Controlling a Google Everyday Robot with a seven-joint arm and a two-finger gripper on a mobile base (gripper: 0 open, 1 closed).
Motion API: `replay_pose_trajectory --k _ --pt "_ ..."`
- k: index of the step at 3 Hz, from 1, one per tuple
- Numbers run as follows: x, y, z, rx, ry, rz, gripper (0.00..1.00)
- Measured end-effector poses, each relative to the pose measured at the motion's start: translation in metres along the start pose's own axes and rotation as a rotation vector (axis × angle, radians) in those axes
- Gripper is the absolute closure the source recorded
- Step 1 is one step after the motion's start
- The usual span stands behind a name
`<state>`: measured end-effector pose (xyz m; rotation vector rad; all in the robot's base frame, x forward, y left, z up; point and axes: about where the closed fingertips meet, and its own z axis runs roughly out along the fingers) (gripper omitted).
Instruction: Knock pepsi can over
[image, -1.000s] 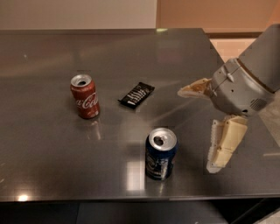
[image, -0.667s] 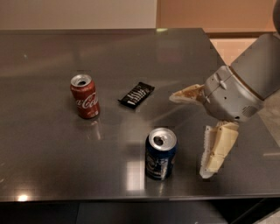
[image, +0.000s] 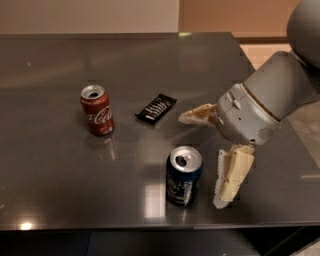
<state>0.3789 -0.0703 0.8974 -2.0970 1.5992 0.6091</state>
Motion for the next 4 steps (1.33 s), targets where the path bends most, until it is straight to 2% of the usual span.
replay_pose_trajectory --k 1,2,4 --pt "-0.004 0.003 0.008 -0.028 -0.012 -0.015 0.00" --pt "-0.009 0.008 0.012 -0.057 -0.029 -0.035 0.19" --pt "-0.017 0.014 0.014 -0.090 -0.051 -0.057 0.65"
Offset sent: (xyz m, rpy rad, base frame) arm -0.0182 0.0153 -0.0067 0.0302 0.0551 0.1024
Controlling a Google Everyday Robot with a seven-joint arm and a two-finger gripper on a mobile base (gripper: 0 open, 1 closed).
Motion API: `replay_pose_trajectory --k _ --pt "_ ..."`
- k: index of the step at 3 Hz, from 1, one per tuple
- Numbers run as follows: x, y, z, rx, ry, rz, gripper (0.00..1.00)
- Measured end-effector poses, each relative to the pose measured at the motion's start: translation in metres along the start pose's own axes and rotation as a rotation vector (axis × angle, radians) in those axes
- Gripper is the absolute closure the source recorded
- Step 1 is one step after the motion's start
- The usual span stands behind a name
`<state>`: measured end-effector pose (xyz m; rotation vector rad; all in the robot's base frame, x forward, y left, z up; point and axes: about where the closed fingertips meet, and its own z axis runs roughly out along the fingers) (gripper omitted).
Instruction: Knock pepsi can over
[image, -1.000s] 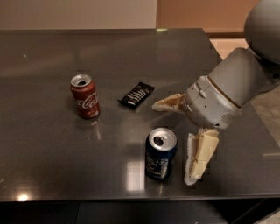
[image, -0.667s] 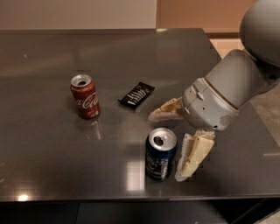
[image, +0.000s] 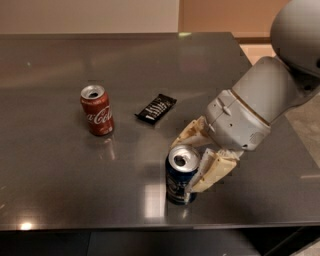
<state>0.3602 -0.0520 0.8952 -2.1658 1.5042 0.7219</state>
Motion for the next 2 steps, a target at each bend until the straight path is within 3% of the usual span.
replay_pose_trajectory --k 1,2 --pt "-0.003 -0.006 -0.016 0.038 0.039 0.021 0.88" --pt "0.001 -0.022 -0.047 0.083 0.130 0.080 1.00"
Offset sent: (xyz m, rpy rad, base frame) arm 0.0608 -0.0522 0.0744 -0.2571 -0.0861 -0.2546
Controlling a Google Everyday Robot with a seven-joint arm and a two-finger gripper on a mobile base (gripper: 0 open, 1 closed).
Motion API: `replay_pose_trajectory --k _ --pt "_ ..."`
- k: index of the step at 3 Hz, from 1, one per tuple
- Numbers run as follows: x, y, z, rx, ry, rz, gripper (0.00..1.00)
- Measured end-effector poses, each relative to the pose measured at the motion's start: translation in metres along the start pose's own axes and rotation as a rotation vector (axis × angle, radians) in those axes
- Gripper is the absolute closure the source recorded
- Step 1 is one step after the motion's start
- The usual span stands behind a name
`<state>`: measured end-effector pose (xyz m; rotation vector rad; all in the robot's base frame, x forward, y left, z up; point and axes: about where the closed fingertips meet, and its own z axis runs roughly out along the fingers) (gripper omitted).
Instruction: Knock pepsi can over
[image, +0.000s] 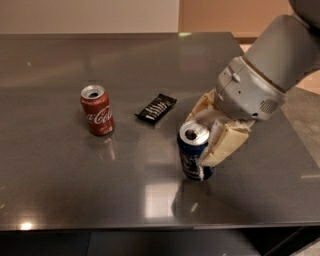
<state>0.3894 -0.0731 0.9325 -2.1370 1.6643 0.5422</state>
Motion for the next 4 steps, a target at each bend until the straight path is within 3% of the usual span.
replay_pose_trajectory --k 2,3,4 --pt "0.033 -0.039 -0.037 0.028 0.273 0.160 1.00" --pt "0.046 -0.052 -0.034 0.025 0.376 0.161 1.00" --pt "0.057 -0.050 -0.023 -0.005 0.481 0.117 0.82"
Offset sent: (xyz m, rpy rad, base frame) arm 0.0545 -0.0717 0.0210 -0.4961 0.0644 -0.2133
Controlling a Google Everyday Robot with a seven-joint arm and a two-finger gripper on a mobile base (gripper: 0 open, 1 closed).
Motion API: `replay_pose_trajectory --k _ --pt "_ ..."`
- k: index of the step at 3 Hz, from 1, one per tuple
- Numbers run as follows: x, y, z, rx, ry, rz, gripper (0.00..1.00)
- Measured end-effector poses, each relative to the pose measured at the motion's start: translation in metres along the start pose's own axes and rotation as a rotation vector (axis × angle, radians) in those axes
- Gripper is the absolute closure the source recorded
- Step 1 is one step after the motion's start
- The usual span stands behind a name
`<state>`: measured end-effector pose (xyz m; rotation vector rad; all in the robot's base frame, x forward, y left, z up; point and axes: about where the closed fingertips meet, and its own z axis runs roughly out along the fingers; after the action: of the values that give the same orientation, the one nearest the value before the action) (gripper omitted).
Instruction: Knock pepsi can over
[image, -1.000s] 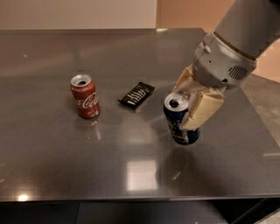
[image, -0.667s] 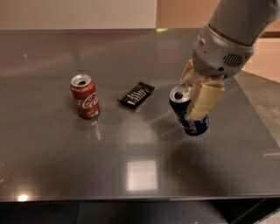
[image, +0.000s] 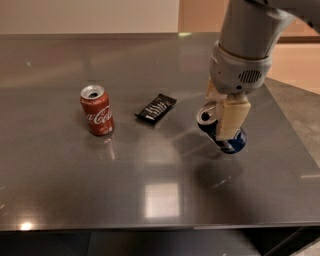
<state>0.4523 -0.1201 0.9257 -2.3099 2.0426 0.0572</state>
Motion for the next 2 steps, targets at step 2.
replay_pose_trajectory --k 2 --pt "0.001 0.005 0.028 -0.042 0.105 -0.072 0.36"
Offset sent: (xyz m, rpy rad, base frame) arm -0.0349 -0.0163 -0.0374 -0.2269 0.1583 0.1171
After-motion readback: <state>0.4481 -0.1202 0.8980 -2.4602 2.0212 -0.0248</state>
